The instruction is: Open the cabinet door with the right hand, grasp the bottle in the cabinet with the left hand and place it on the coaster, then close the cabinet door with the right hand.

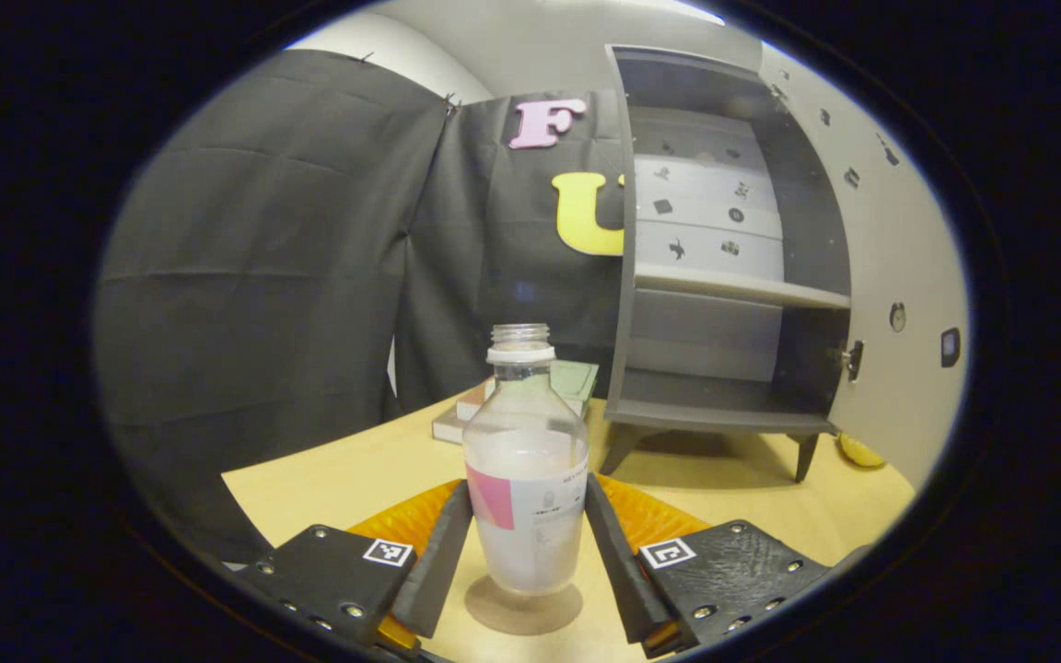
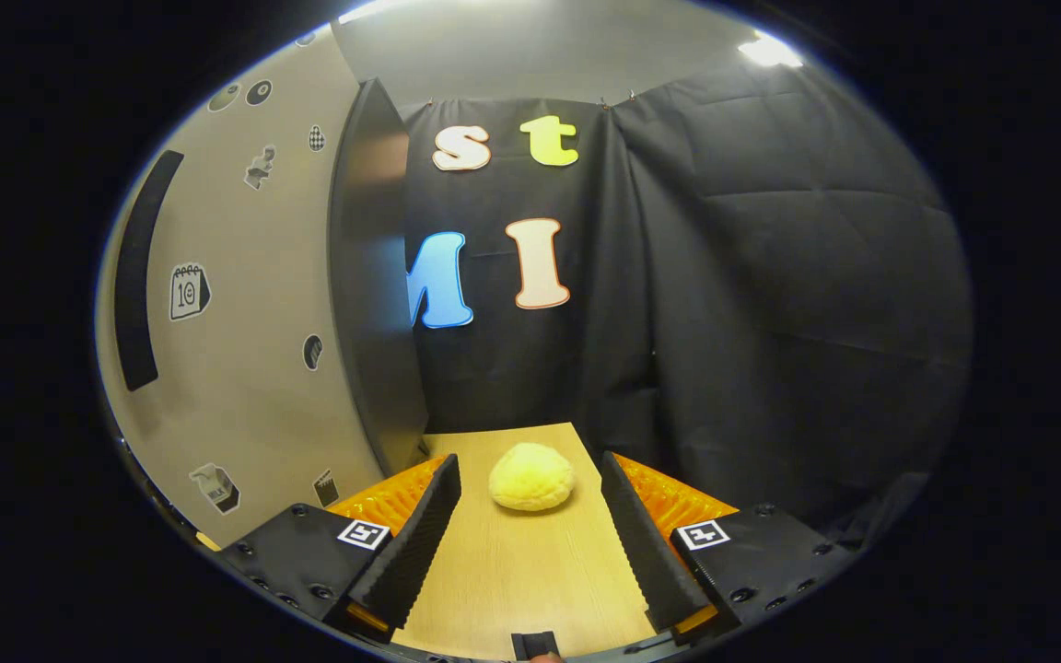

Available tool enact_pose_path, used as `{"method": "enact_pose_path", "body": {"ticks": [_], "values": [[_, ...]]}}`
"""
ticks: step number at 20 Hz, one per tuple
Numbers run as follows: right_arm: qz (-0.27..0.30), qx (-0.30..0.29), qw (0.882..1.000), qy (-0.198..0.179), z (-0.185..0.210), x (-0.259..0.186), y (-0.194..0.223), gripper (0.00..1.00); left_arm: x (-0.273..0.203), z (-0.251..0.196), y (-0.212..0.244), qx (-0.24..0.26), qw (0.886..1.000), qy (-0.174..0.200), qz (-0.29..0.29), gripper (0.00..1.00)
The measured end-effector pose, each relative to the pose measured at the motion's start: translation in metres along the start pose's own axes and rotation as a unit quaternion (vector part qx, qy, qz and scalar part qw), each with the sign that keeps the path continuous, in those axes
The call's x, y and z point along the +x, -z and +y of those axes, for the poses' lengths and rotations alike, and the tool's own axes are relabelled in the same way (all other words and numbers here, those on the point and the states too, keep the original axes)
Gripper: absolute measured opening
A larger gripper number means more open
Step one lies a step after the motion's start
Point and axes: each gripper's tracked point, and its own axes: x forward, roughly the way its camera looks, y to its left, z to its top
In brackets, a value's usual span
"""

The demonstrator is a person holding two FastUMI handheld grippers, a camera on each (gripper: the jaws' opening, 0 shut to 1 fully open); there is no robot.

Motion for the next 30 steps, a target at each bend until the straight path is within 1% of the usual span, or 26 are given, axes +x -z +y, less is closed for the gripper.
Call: {"method": "enact_pose_path", "body": {"ticks": [1, 2, 6, 7, 8, 10, 11, 12, 13, 14, 15, 16, 18, 19, 20, 22, 25, 28, 29, 30], "values": [[0.001, -0.005, 1.0, 0.003, -0.002, -0.001, 0.001, 0.96, 0.002, 0.001, 0.01, 0.001, 1.0, -0.003, 0.008, 0.72], [0.001, -0.008, 1.0, 0.006, -0.004, -0.002, 0.002, 0.97, 0.003, 0.002, 0.017, 0.002, 1.0, -0.005, 0.013, 0.75], [0.007, -0.01, 1.0, 0.013, -0.006, -0.006, 0.007, 0.97, 0.001, 0.0, 0.032, -0.004, 1.0, -0.008, 0.014, 0.75], [0.008, -0.011, 1.0, 0.012, -0.006, -0.006, 0.008, 0.98, 0.0, 0.0, 0.031, 0.0, 1.0, -0.008, 0.008, 0.77], [0.008, -0.012, 1.0, 0.012, -0.004, -0.007, 0.008, 0.96, 0.0, -0.001, 0.03, 0.003, 1.0, -0.009, 0.006, 0.75], [0.007, -0.017, 1.0, 0.009, 0.0, -0.008, 0.007, 0.97, -0.002, -0.003, 0.032, 0.007, 1.0, -0.01, 0.003, 0.75], [0.007, -0.018, 1.0, 0.007, 0.002, -0.009, 0.008, 0.97, -0.005, -0.004, 0.034, 0.008, 1.0, -0.011, 0.003, 0.72], [0.007, -0.019, 1.0, 0.005, 0.004, -0.009, 0.008, 0.97, -0.006, -0.004, 0.033, 0.009, 1.0, -0.011, 0.004, 0.75], [0.006, -0.02, 1.0, 0.004, 0.005, -0.01, 0.007, 0.97, -0.008, -0.003, 0.033, 0.009, 1.0, -0.012, 0.005, 0.75], [0.004, -0.022, 1.0, 0.003, 0.007, -0.011, 0.007, 0.95, -0.009, -0.003, 0.032, 0.009, 1.0, -0.015, 0.006, 0.76], [0.003, -0.023, 1.0, 0.001, 0.009, -0.011, 0.006, 0.95, -0.011, -0.001, 0.032, 0.01, 1.0, -0.017, 0.007, 0.72], [0.002, -0.024, 1.0, -0.001, 0.011, -0.012, 0.006, 0.97, -0.013, -0.002, 0.029, 0.009, 1.0, -0.019, 0.006, 0.72], [0.002, -0.025, 1.0, -0.005, 0.014, -0.013, 0.006, 0.98, -0.016, -0.004, 0.025, 0.012, 1.0, -0.014, 0.009, 0.82], [0.002, -0.025, 1.0, -0.007, 0.015, -0.014, 0.006, 0.98, -0.017, -0.006, 0.024, 0.014, 1.0, -0.01, 0.014, 0.85], [0.002, -0.025, 1.0, -0.009, 0.016, -0.016, 0.006, 0.98, -0.017, -0.007, 0.02, 0.017, 1.0, -0.009, 0.015, 0.88], [-0.001, -0.02, 1.0, -0.015, 0.019, -0.018, 0.004, 0.98, -0.024, -0.007, 0.006, 0.024, 1.0, -0.01, 0.007, 0.85], [-0.007, -0.017, 1.0, -0.025, 0.024, -0.021, -0.003, 0.98, -0.035, -0.007, -0.02, 0.03, 0.999, -0.011, -0.008, 0.85], [-0.019, -0.009, 0.999, -0.045, 0.034, -0.024, -0.015, 0.98, -0.049, -0.006, -0.058, 0.033, 0.999, -0.012, -0.027, 0.85], [-0.021, -0.008, 0.998, -0.052, 0.037, -0.026, -0.018, 0.98, -0.055, -0.005, -0.071, 0.033, 0.999, -0.013, -0.033, 0.9], [-0.023, -0.006, 0.998, -0.059, 0.041, -0.026, -0.021, 0.98, -0.06, -0.006, -0.086, 0.033, 0.999, -0.014, -0.04, 0.88]]}}
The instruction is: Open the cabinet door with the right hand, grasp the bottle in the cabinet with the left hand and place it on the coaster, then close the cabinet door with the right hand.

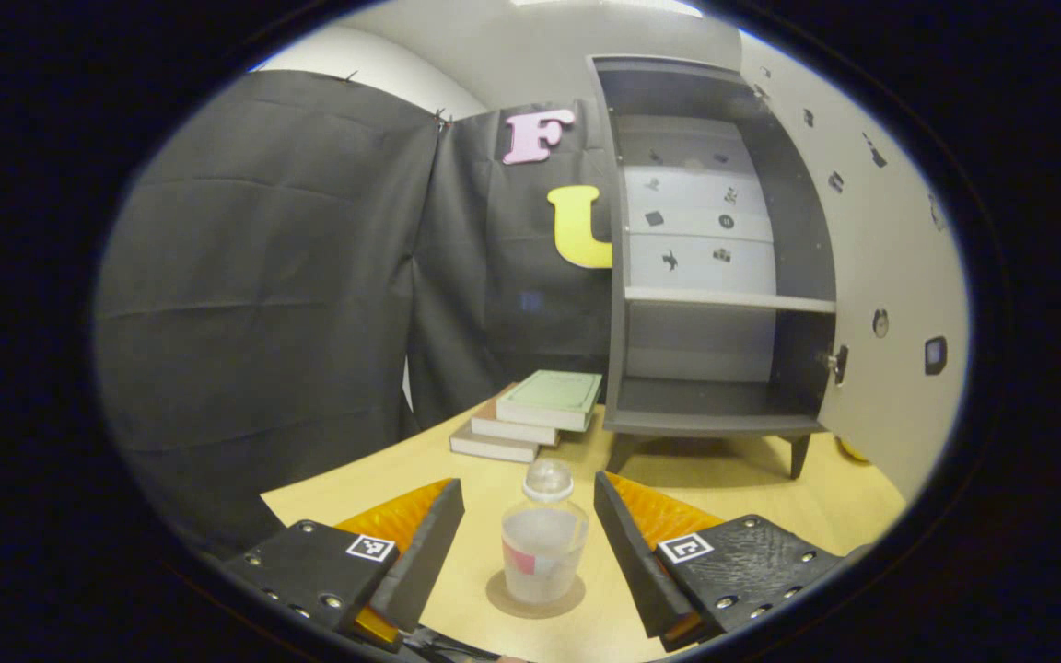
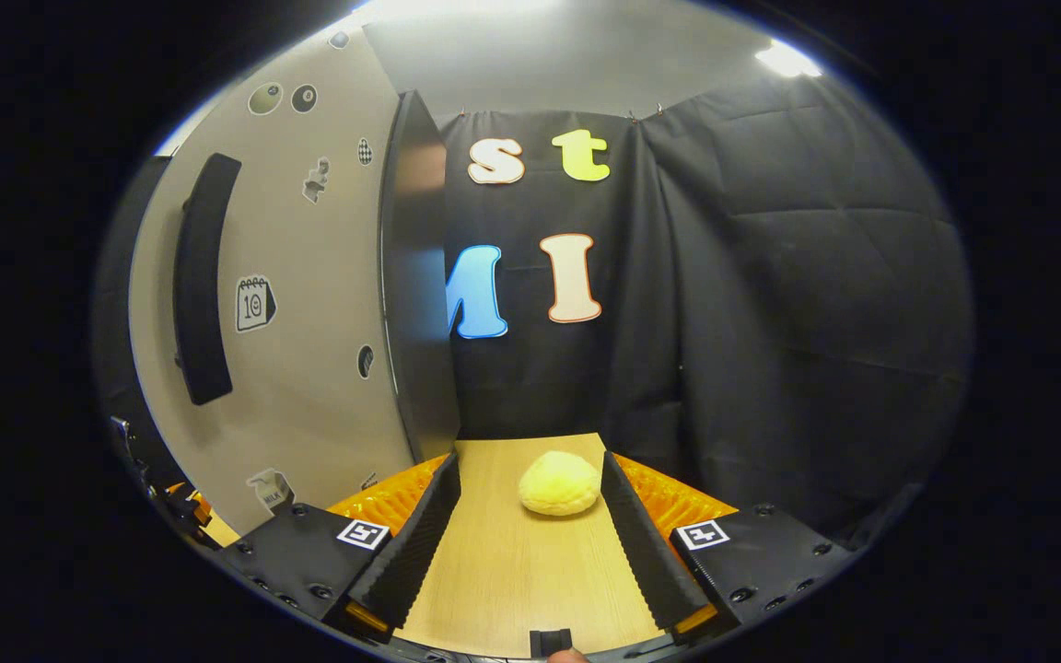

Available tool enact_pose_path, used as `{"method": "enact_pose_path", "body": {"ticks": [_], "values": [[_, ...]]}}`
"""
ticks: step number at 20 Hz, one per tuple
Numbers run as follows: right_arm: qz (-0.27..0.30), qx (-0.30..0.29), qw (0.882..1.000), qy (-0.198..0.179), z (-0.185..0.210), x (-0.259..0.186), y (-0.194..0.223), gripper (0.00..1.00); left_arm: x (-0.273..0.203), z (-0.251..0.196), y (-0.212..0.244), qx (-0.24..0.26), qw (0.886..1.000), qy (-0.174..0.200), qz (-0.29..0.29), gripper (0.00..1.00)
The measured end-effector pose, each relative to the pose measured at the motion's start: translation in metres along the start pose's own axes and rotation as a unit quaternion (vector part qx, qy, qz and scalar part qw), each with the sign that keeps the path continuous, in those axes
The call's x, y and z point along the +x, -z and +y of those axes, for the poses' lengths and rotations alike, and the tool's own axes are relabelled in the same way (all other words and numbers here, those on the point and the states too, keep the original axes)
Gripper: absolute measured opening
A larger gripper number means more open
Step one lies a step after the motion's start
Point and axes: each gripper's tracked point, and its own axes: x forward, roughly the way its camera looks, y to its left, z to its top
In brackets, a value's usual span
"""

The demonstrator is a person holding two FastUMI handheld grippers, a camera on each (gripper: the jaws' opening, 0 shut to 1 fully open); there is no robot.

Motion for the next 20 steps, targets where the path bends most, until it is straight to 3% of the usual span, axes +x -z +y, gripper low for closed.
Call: {"method": "enact_pose_path", "body": {"ticks": [7, 8, 9, 10, 12, 14, 15, 16, 18, 19, 20], "values": [[-0.03, 0.016, 0.998, -0.047, 0.031, -0.003, -0.038, 0.98, -0.029, -0.001, -0.118, 0.001, 0.999, 0.015, -0.041, 0.85], [-0.034, 0.019, 0.998, -0.051, 0.036, -0.003, -0.045, 0.94, -0.031, -0.001, -0.133, 0.005, 0.999, 0.017, -0.043, 0.85], [-0.037, 0.02, 0.998, -0.053, 0.04, -0.003, -0.052, 0.98, -0.032, 0.001, -0.146, 0.009, 0.999, 0.018, -0.045, 0.9], [-0.041, 0.019, 0.997, -0.055, 0.044, -0.005, -0.059, 0.98, -0.032, 0.003, -0.159, 0.014, 0.999, 0.02, -0.049, 0.85], [-0.049, 0.014, 0.997, -0.054, 0.051, -0.008, -0.075, 0.98, -0.03, 0.002, -0.182, 0.02, 0.998, 0.032, -0.054, 0.88], [-0.06, 0.005, 0.997, -0.057, 0.061, -0.014, -0.089, 0.98, -0.026, -0.008, -0.195, 0.012, 0.996, 0.063, -0.054, 0.88], [-0.066, 0.001, 0.996, -0.057, 0.066, -0.016, -0.095, 0.93, -0.023, -0.009, -0.201, 0.003, 0.996, 0.075, -0.056, 0.88], [-0.074, -0.003, 0.996, -0.054, 0.069, -0.019, -0.101, 0.98, -0.021, -0.007, -0.205, -0.003, 0.995, 0.081, -0.059, 0.86], [-0.089, -0.013, 0.995, -0.052, 0.08, -0.023, -0.108, 0.98, -0.014, 0.002, -0.21, -0.005, 0.994, 0.083, -0.067, 0.88], [-0.088, -0.016, 0.994, -0.056, 0.088, -0.023, -0.108, 0.93, -0.011, 0.005, -0.21, -0.004, 0.994, 0.085, -0.068, 0.85], [-0.087, -0.021, 0.995, -0.048, 0.087, -0.023, -0.109, 0.98, -0.009, 0.007, -0.209, -0.004, 0.994, 0.09, -0.068, 0.9]]}}
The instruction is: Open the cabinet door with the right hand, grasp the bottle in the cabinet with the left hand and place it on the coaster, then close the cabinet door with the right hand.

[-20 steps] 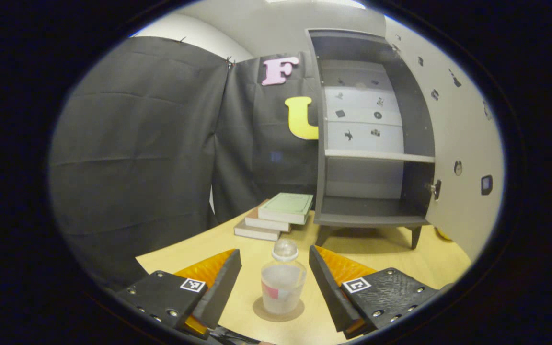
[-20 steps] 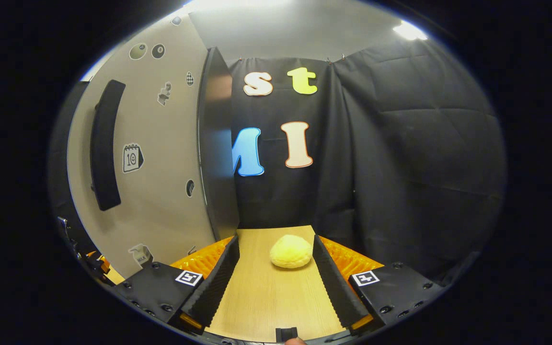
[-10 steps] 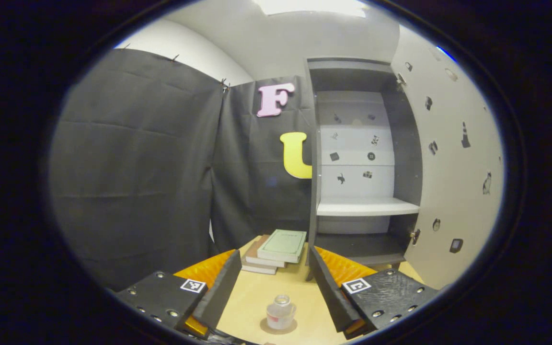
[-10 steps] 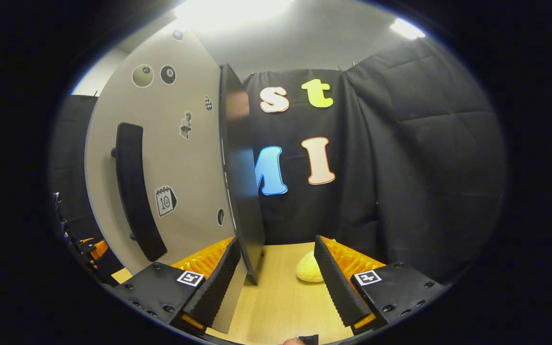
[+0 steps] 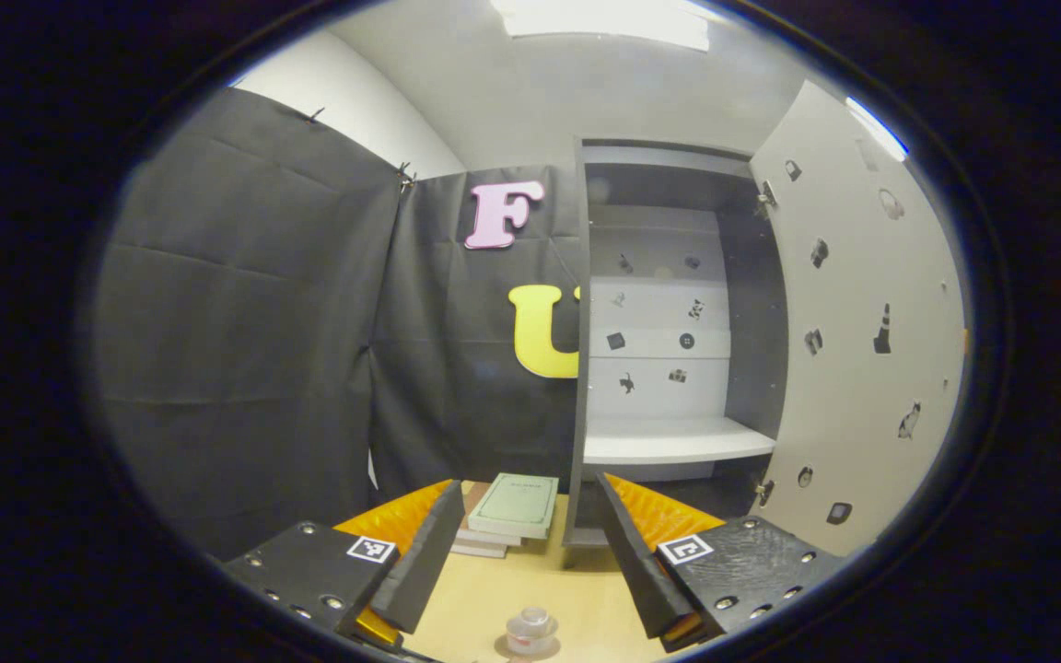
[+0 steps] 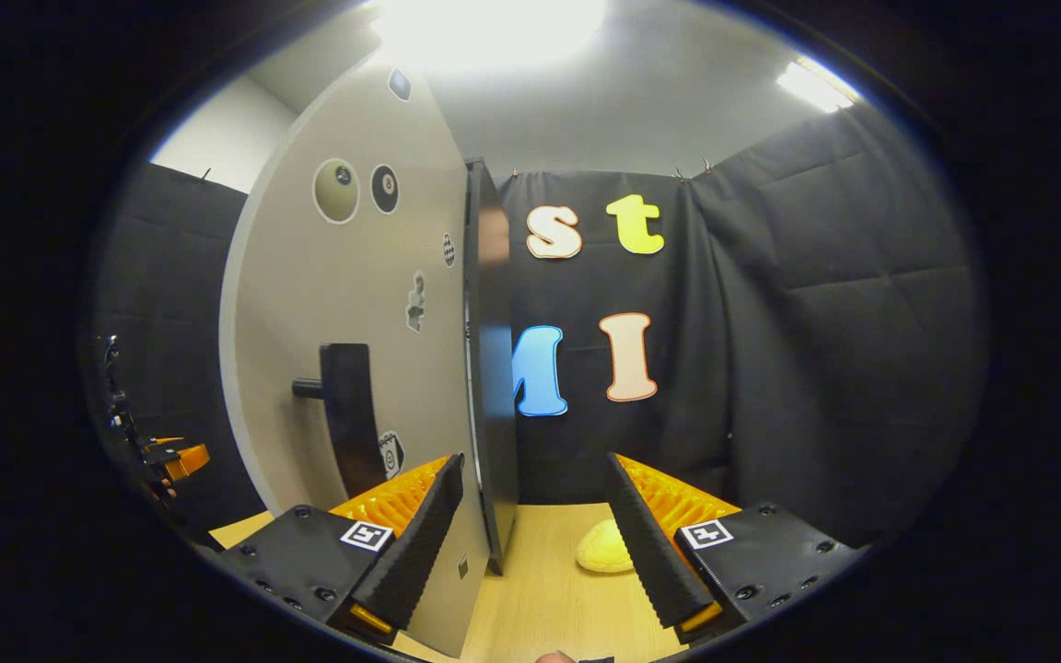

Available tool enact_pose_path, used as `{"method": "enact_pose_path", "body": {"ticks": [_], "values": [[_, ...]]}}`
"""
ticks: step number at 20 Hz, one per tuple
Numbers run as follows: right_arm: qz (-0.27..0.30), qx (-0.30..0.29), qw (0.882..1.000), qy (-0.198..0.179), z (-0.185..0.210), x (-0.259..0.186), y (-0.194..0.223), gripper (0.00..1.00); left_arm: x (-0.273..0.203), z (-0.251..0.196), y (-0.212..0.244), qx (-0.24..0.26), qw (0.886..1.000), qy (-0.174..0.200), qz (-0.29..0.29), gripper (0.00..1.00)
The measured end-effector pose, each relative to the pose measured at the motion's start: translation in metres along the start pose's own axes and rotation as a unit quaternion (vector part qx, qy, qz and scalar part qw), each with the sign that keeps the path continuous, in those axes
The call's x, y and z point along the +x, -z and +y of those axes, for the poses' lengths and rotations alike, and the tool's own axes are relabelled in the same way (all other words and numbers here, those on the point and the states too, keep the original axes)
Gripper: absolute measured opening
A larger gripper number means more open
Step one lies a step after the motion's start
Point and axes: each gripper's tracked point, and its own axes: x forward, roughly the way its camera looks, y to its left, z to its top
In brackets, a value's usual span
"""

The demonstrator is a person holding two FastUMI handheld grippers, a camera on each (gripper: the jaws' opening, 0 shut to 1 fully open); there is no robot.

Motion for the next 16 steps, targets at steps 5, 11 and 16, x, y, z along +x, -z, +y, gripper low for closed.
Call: {"method": "enact_pose_path", "body": {"ticks": [5, 11, 16], "values": [[0.005, -0.011, 1.0, 0.002, 0.014, 0.003, -0.001, 0.91, 0.008, 0.017, 0.007, -0.008, 1.0, 0.008, 0.004, 0.9], [0.004, -0.025, 1.0, -0.006, 0.04, -0.002, -0.002, 0.94, 0.014, 0.034, 0.006, -0.009, 1.0, 0.01, 0.003, 0.85], [0.003, -0.023, 1.0, -0.013, 0.058, 0.0, -0.002, 0.94, 0.013, 0.049, 0.007, -0.002, 1.0, 0.011, 0.002, 0.85]]}}
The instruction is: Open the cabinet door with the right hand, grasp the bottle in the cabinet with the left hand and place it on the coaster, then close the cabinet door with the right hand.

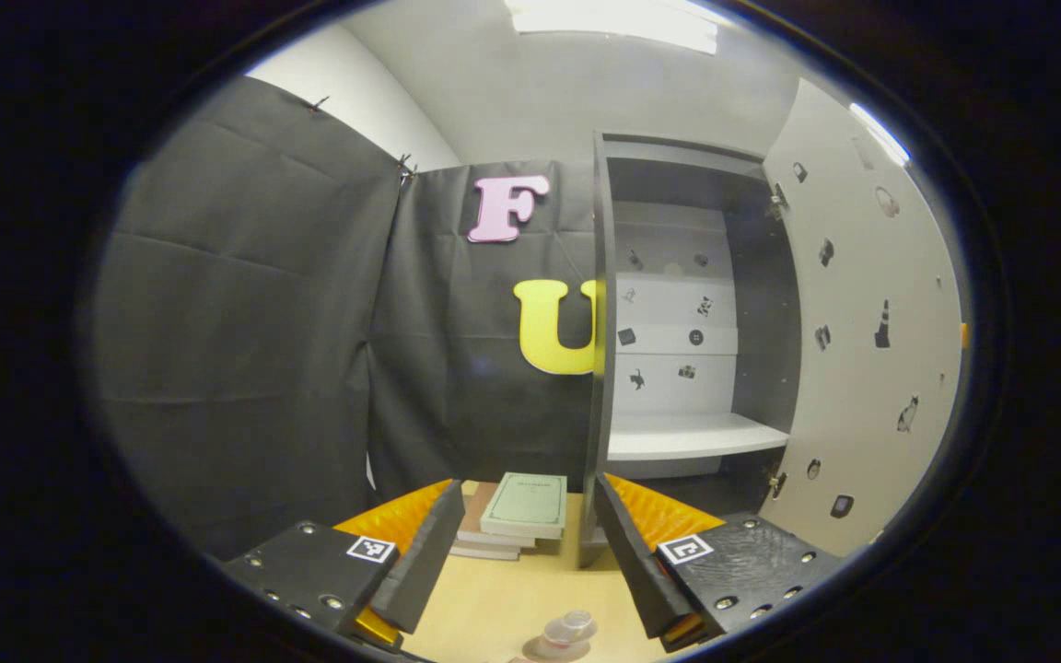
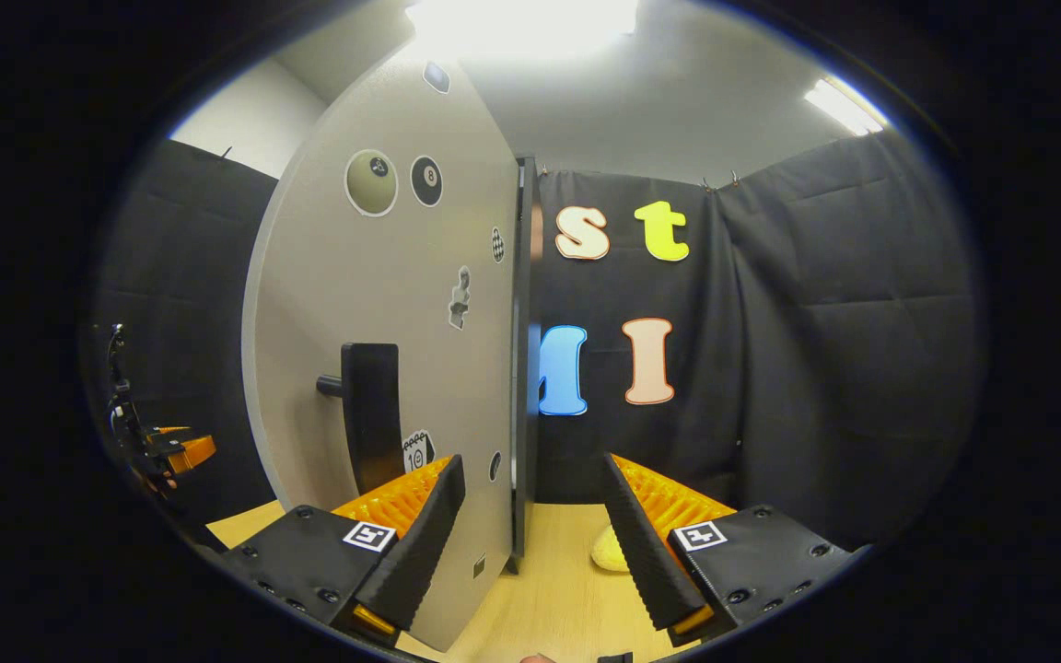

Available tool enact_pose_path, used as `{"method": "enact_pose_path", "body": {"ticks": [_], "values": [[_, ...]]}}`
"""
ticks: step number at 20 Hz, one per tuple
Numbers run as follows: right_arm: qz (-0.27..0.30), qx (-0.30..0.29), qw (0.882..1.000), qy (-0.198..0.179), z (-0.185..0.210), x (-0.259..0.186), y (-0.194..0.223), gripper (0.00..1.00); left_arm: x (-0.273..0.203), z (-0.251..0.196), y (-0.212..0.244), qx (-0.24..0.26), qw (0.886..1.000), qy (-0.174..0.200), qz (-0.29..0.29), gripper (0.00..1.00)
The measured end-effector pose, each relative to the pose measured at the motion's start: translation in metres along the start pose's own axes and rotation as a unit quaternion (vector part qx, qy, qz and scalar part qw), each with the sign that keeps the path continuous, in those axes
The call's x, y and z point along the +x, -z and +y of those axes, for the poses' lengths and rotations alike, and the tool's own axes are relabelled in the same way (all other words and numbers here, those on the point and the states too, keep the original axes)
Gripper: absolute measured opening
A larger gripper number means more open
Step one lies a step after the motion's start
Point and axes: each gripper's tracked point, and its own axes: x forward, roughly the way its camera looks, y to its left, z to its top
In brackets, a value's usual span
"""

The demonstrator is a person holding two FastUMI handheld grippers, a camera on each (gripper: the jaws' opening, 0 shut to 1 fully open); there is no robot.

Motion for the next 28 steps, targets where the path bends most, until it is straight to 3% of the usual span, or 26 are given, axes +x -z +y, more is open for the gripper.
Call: {"method": "enact_pose_path", "body": {"ticks": [10, 11, 15, 17, 28], "values": [[-0.007, -0.001, 1.0, -0.021, 0.045, 0.007, 0.0, 0.94, -0.003, 0.041, 0.003, -0.008, 1.0, -0.012, 0.0, 0.85], [-0.007, -0.001, 1.0, -0.023, 0.049, 0.007, -0.001, 0.94, -0.002, 0.045, 0.002, -0.008, 1.0, -0.013, 0.0, 0.9], [-0.008, -0.004, 1.0, -0.024, 0.061, 0.014, -0.002, 0.94, 0.001, 0.06, 0.001, -0.012, 1.0, -0.021, -0.003, 0.85], [-0.008, -0.003, 1.0, -0.027, 0.068, 0.014, 0.0, 0.91, 0.001, 0.064, 0.004, -0.015, 1.0, -0.022, -0.003, 0.88], [-0.006, 0.005, 0.999, -0.054, 0.107, 0.035, 0.002, 0.94, 0.001, 0.09, 0.01, -0.004, 1.0, -0.025, -0.002, 0.85]]}}
